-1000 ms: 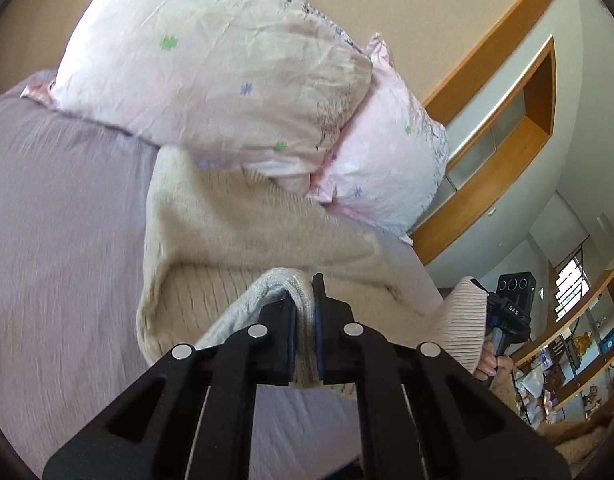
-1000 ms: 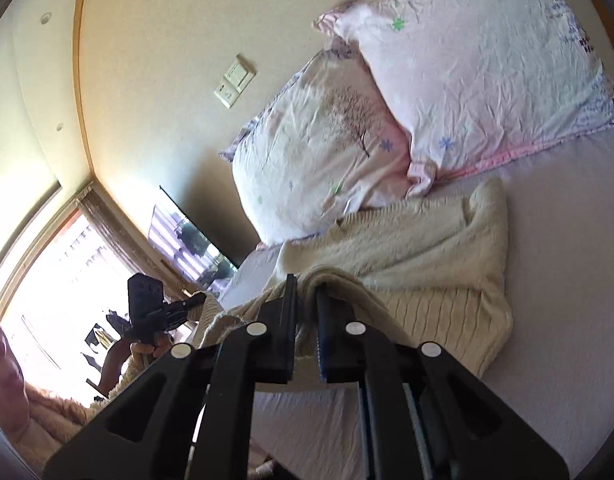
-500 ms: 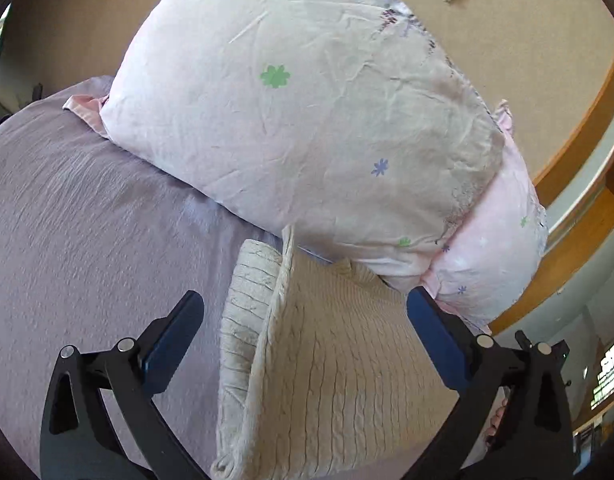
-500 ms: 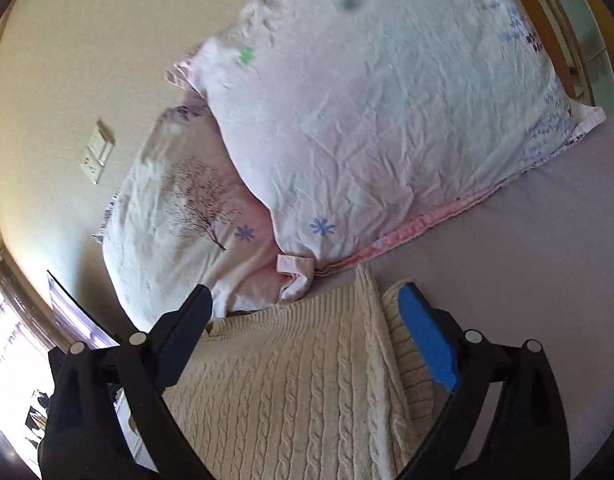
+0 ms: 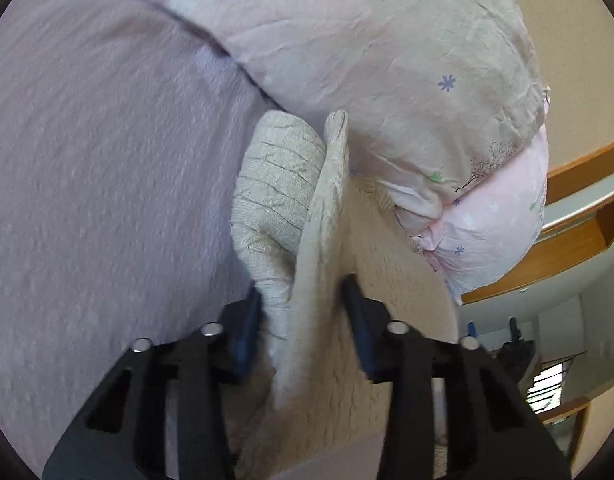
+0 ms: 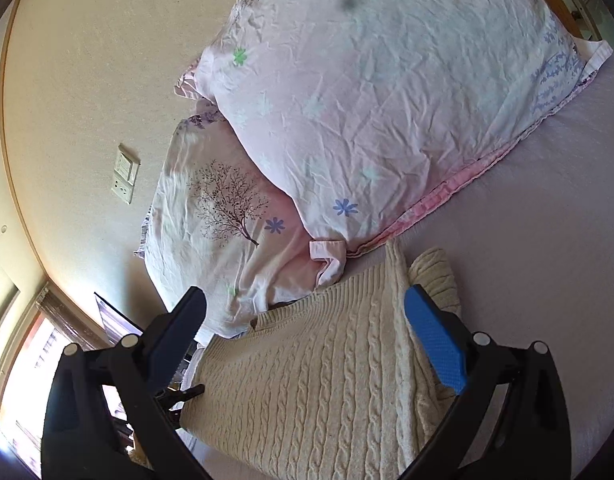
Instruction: Fold small clothes
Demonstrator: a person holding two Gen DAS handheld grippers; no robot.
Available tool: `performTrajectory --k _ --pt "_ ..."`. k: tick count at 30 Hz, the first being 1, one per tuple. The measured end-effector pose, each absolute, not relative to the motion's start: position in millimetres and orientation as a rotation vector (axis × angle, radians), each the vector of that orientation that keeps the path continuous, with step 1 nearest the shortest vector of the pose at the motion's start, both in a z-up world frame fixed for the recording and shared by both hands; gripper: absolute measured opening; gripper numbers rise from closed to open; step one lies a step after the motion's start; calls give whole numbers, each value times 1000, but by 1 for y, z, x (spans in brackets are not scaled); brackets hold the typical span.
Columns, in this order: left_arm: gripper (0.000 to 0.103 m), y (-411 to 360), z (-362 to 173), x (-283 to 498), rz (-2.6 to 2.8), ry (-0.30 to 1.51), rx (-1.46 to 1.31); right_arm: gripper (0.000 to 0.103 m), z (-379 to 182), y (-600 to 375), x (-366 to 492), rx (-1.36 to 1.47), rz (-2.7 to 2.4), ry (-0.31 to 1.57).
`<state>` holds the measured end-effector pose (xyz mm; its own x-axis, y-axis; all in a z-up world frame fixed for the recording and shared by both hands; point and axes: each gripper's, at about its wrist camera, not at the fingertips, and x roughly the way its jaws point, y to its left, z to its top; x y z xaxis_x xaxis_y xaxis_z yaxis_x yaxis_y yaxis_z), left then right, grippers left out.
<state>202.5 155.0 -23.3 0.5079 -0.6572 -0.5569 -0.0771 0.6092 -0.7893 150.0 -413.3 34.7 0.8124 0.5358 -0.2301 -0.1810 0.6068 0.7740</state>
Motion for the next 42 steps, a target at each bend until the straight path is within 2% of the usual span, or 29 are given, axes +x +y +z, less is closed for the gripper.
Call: performTrajectory --k 2,5,10,12,14,15,17,18,19,21,22,26,30,33,34,35,36,37,38,39,42 --pt "23 157 -25 203 -426 970 -990 99 37 -412 150 817 453 475" --pt "18 136 12 197 -533 860 -1042 99 45 -413 144 798 462 445" --pt "17 11 80 204 -869 780 -984 99 57 -422 135 765 412 386" --pt "18 -57 76 215 -969 834 -990 99 58 -426 135 745 371 395" --pt "26 -119 60 228 -1029 947 -981 99 55 -434 138 760 351 413" --pt "31 -143 51 231 -1054 1023 -969 99 52 -440 139 780 354 422" --pt "31 -161 45 227 -1118 1068 -983 99 46 -450 141 817 359 448" --pt "38 -157 50 222 -1126 1040 -950 101 44 -456 143 829 351 468" --pt "61 -146 58 217 -1097 992 -894 101 41 -462 145 853 343 488" --pt "90 -109 72 208 -955 881 -797 101 31 -468 154 909 374 560" --pt "90 -90 77 204 -853 838 -735 101 24 -467 162 924 387 623" --pt "90 -58 64 210 -558 906 -493 101 3 -454 182 889 363 816" --pt "90 -69 28 213 -557 1062 -450 99 -2 -435 186 781 338 867" --pt "87 -74 12 203 -604 1026 -490 64 -6 -421 188 712 322 882" --pt "80 -78 10 202 -619 1021 -496 50 -5 -418 187 685 304 873" --pt "76 -77 8 200 -606 1019 -498 44 -5 -414 186 685 319 871" --pt "63 -73 9 196 -610 1005 -504 38 -4 -411 184 696 336 864" --pt "49 -65 12 193 -632 998 -512 36 -2 -408 181 696 341 856" --pt "46 -60 16 191 -655 991 -524 35 2 -403 176 680 347 848" --pt "43 -50 24 186 -683 984 -532 35 6 -395 171 665 371 837" --pt "43 -17 46 169 -635 909 -421 36 13 -363 170 619 479 849"
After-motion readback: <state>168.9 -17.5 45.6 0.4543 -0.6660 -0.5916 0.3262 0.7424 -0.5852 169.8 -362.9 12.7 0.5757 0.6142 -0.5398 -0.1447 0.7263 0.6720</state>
